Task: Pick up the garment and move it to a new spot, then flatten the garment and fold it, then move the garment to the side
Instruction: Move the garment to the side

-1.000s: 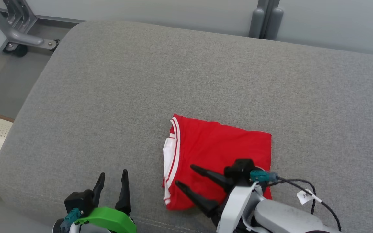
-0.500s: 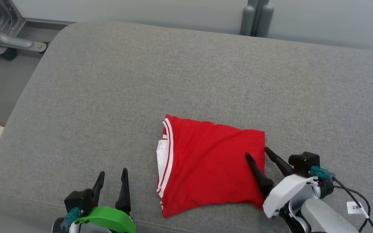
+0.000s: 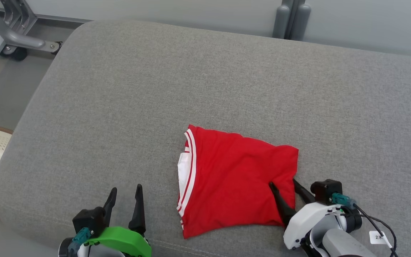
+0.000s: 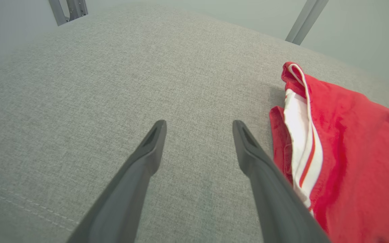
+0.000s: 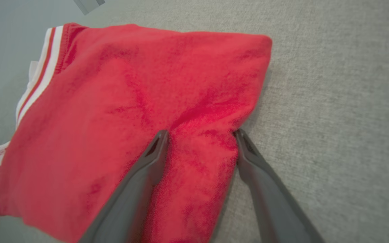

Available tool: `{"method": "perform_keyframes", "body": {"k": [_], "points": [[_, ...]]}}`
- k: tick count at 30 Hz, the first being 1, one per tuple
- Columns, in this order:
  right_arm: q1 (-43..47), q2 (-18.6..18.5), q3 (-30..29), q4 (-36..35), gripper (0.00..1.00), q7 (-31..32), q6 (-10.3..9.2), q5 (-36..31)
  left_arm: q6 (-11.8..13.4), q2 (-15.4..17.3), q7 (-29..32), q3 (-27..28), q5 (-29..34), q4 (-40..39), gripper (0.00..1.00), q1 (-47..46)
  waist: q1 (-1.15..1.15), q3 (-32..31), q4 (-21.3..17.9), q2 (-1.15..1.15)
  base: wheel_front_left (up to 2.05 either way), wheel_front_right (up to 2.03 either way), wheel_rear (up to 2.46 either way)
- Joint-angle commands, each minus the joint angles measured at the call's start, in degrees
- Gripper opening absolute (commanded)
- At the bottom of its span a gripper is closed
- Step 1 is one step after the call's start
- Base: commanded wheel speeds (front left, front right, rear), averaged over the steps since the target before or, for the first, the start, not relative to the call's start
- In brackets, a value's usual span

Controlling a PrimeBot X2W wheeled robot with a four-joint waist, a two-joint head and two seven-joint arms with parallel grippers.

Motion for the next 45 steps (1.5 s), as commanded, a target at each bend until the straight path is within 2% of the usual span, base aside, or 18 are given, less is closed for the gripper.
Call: {"method": "perform_keyframes", "body": {"k": [1, 4, 7, 13, 14, 21, 27, 34, 38, 45], "points": [[0.1, 0.4, 1.1, 2.1, 0.0, 0.3, -0.01, 0.7, 0.0, 0.2, 0.1, -0.3, 0.3, -0.2, 1.0, -0.9, 0.0, 0.0, 0.0, 0.0, 0.0, 0.0, 0.0], [-1.2, 0.0, 1.3, 2.9, 0.0, 0.3, -0.01, 1.1, 0.1, 0.2, 0.1, -0.4, 0.6, -0.5, 1.0, -1.1, 0.0, -0.1, -0.5, 0.0, 0.0, 0.0, 0.0], [-2.6, -1.3, -2.4, 1.0, 0.0, 0.1, -0.08, -0.3, -0.1, 0.2, 0.1, -0.4, 2.4, -1.1, 1.0, -1.3, 0.0, -0.5, -3.1, 0.0, 0.0, 0.0, 0.0], [-1.2, -0.5, -7.0, -1.3, 0.0, 0.1, -0.06, -2.5, -0.8, 0.2, 0.1, 1.0, 4.9, -1.5, 1.0, -1.2, 0.0, -1.1, -11.4, 0.0, 0.0, 0.0, 0.0], [-1.2, -0.5, -7.0, -1.3, 0.0, 0.1, -0.06, -2.5, -0.8, 0.2, 0.1, 1.0, 4.9, -1.5, 1.0, -1.2, 0.0, -1.1, -11.4, 0.0, 0.0, 0.0, 0.0], [-0.9, 1.0, -8.7, -2.7, 0.0, 0.1, -0.06, -3.9, -1.8, 0.2, 0.0, 2.7, 7.7, -1.8, 1.0, -2.3, 0.0, -1.5, -24.4, 0.0, 0.0, 0.0, 0.0], [-0.6, 2.4, -7.0, -3.4, 0.0, 0.1, -0.06, -3.7, -2.7, 0.2, 0.1, 3.2, 9.4, -1.7, 1.0, -3.1, 0.0, -1.6, -35.8, 0.0, 0.0, 0.0, 0.0], [0.3, 3.4, -4.9, -4.4, 0.0, 0.1, -0.05, -2.3, -3.4, 0.2, 0.1, 3.3, 10.6, -2.3, 1.0, -4.3, 0.0, -0.9, -45.6, 0.0, 0.0, 0.0, 0.0], [1.0, 3.6, -4.7, -5.0, 0.0, 0.1, -0.05, -2.0, -3.8, 0.2, 0.1, 2.9, 11.3, -2.4, 1.0, -5.0, 0.0, 0.1, -48.4, 0.0, 0.0, 0.0, 0.0], [-0.2, 3.8, -4.5, -6.6, 0.0, 0.1, -0.05, -2.2, -4.7, 0.3, 0.1, 3.0, 12.2, -3.4, 1.0, -6.4, 0.0, 2.8, -48.4, 0.0, 0.0, 0.0, 0.0]]}}
